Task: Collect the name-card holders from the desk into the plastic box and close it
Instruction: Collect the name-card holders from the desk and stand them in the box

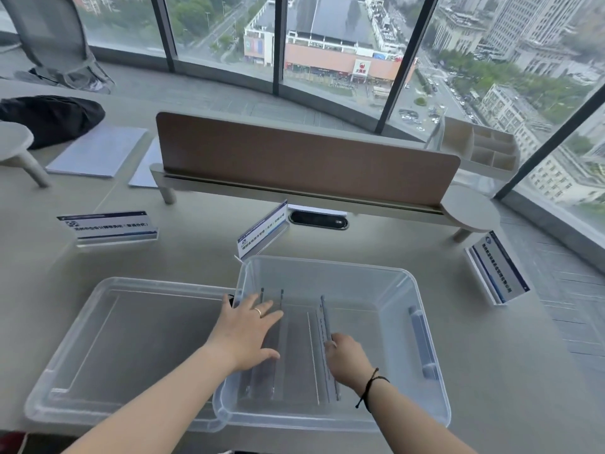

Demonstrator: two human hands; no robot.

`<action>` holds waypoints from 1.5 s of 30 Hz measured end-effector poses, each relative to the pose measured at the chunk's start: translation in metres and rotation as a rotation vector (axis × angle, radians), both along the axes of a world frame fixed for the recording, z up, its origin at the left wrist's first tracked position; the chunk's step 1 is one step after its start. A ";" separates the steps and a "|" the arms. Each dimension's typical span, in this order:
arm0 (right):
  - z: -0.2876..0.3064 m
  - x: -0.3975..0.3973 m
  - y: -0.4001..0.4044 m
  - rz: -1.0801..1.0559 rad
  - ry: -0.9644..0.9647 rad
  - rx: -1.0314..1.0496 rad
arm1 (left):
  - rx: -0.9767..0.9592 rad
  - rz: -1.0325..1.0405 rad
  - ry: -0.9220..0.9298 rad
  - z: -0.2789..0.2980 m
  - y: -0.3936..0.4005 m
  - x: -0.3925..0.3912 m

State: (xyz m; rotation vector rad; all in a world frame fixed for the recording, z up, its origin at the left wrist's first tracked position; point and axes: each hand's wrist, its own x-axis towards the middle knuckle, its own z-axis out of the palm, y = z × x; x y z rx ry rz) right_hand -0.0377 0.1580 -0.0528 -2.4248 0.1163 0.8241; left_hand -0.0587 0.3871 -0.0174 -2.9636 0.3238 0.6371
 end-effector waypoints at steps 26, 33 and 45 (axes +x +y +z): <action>-0.014 -0.009 0.056 -0.175 0.113 0.212 | -0.012 0.023 -0.021 -0.003 -0.003 0.003; -0.018 -0.007 0.060 -0.171 0.161 0.174 | -0.007 0.033 -0.019 0.000 -0.003 0.002; 0.039 -0.033 -0.003 -0.228 0.133 0.298 | -0.088 0.148 -0.042 0.031 -0.041 0.016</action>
